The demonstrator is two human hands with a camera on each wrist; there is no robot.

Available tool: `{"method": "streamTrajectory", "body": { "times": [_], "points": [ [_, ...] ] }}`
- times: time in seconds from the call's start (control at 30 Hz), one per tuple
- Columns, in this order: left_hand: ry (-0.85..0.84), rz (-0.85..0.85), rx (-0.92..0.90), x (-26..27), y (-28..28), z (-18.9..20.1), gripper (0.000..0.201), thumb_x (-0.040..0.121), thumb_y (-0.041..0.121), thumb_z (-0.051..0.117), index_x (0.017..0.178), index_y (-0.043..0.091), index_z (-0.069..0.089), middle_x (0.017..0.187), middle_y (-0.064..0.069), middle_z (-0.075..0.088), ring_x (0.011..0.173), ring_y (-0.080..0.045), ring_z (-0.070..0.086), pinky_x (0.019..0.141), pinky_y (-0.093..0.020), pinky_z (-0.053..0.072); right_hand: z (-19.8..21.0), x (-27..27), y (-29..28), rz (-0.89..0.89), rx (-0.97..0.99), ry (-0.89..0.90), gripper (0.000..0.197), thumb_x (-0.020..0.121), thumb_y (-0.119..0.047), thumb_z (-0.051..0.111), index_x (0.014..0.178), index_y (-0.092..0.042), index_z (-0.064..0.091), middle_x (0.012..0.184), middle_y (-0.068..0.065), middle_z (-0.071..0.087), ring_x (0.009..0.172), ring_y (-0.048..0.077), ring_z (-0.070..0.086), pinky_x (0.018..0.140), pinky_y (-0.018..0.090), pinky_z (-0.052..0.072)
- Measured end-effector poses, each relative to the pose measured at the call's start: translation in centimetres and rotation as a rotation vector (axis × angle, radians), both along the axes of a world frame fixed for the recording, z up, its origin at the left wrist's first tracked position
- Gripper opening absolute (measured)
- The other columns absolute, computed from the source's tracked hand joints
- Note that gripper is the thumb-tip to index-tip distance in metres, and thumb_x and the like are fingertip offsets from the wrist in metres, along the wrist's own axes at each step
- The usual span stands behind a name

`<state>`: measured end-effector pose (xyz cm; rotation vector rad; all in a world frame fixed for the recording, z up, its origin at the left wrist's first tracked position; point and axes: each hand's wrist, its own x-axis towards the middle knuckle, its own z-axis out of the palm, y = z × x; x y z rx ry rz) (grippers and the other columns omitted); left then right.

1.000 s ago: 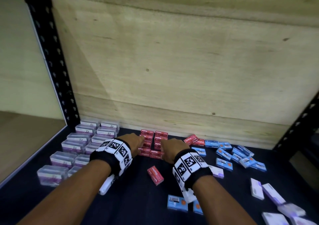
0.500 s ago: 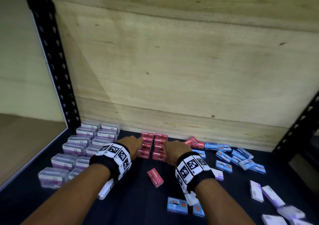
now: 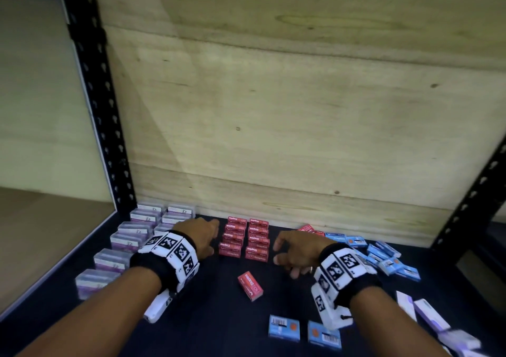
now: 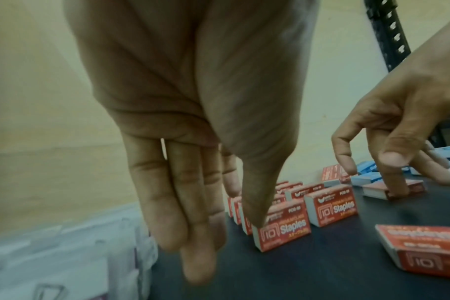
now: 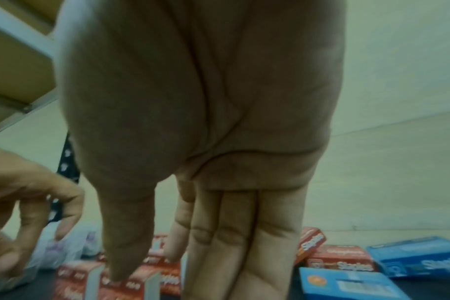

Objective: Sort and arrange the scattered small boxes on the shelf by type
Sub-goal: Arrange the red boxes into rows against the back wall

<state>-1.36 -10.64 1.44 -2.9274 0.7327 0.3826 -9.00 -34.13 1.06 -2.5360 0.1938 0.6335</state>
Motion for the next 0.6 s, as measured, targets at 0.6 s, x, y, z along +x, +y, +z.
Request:
{"method": "streamTrajectory", "body": {
  "times": [0.6],
  "points": [
    [0.278, -0.329, -0.097, -3.7, -3.9, -2.4, 0.044, 0.088, 0.020, 0.068, 0.130, 0.030, 0.059, 0.121, -0.002, 0.059, 0.110, -0.022, 0.058, 0.092, -0.034, 0.047, -2.1, -1.1, -3.6, 0.024, -0.390, -0.093, 0.041, 0.080, -0.026, 0.080, 0.117, -0.018, 0.064, 0.121, 0.003, 0.064, 0.110, 0.020, 0.060, 0.088, 0.029, 0.047]
  ]
}}
